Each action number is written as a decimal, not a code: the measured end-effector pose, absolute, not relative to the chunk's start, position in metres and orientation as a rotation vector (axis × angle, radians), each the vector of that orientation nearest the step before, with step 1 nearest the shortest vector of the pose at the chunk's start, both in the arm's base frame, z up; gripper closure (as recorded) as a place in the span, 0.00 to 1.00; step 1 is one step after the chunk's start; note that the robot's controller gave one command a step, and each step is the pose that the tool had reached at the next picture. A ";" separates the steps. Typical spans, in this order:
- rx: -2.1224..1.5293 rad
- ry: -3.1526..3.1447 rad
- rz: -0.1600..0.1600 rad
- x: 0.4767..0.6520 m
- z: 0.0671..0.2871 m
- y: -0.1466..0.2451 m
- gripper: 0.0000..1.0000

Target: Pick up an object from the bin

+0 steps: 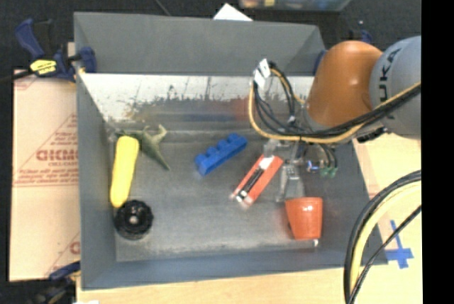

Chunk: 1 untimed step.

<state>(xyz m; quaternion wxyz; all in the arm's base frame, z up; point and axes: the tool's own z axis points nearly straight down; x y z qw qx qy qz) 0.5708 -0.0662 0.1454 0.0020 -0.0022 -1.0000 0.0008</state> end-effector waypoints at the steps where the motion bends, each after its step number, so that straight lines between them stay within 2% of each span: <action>1: -0.004 -3.145 0.004 0.572 0.150 -0.066 0.00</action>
Offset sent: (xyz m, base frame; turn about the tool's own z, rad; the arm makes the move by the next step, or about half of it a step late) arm -0.0117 -0.0020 -0.0568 0.1962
